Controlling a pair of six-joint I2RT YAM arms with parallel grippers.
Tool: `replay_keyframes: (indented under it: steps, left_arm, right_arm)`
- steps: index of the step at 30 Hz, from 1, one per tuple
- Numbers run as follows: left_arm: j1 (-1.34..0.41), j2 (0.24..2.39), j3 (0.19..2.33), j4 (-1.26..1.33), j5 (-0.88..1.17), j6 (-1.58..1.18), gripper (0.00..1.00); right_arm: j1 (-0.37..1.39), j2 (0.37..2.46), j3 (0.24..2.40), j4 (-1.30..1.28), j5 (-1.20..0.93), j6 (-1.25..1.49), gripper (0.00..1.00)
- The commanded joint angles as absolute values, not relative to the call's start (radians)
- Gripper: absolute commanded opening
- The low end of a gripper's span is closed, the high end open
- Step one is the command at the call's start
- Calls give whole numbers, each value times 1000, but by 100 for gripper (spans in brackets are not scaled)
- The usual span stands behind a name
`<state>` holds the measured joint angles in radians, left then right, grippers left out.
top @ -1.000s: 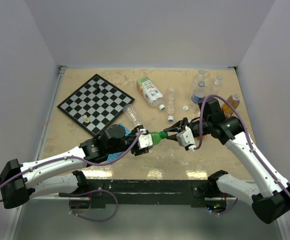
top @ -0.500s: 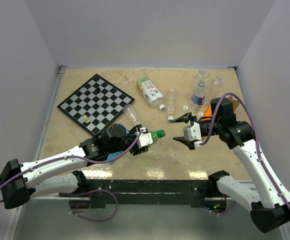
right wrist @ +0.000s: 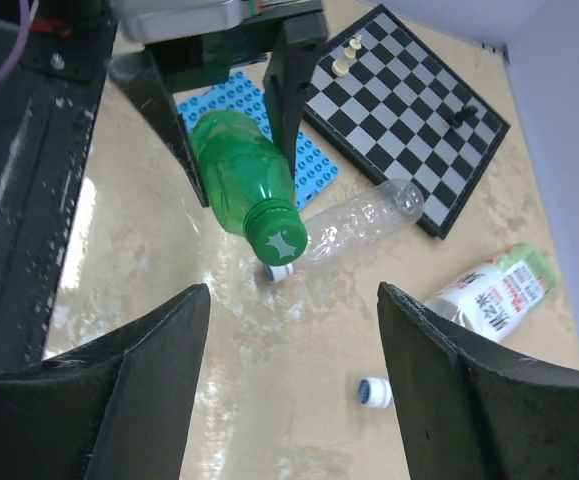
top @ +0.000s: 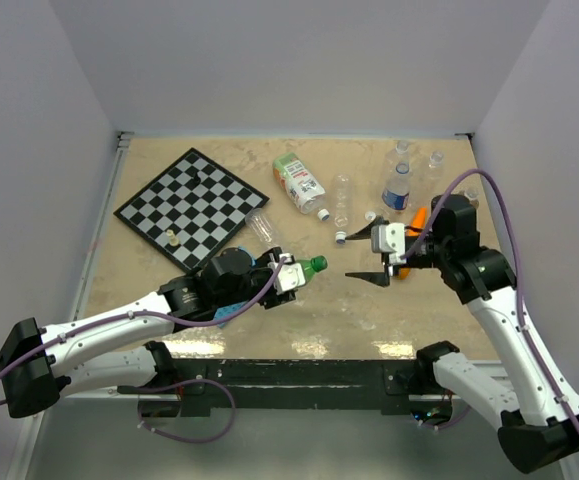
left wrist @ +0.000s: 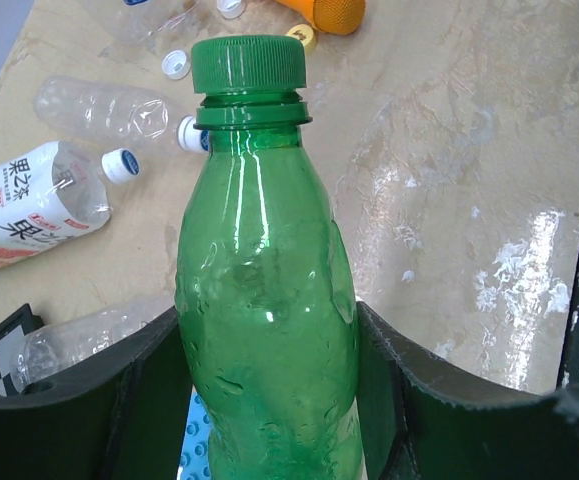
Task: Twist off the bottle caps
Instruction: Unscrew the bottle cap from the plastic bottle.
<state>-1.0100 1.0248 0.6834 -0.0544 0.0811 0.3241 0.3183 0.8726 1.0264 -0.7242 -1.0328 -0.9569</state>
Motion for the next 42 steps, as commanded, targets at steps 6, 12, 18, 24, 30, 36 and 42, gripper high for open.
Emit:
replay_keyframes:
  steps: [6, 12, 18, 24, 30, 36, 42]
  left_arm:
    - [-1008, 1022, 701, -32, 5, 304, 8]
    - [-1008, 1029, 703, -29, -52, 302, 8]
    - [-1008, 1037, 706, -31, -49, 299, 8]
    - [-1008, 1039, 707, -29, -38, 298, 8]
    - [-1008, 1045, 707, -29, -22, 298, 8]
    - [-1008, 1048, 710, -31, -17, 298, 8]
    - [-1008, 1052, 709, -31, -15, 299, 8]
  right_arm:
    - [311, 995, 1081, -541, -1034, -351, 71]
    - [311, 1095, 1066, -519, -1114, -240, 73]
    - [311, 1170, 1054, -462, -1075, -147, 72]
    - [336, 1224, 1057, -436, -1081, -103, 72]
    - [365, 1265, 1071, -428, -1081, -91, 70]
    - [396, 1281, 1077, -433, -1085, -94, 64]
    - [406, 1285, 1081, -436, -1091, -101, 51]
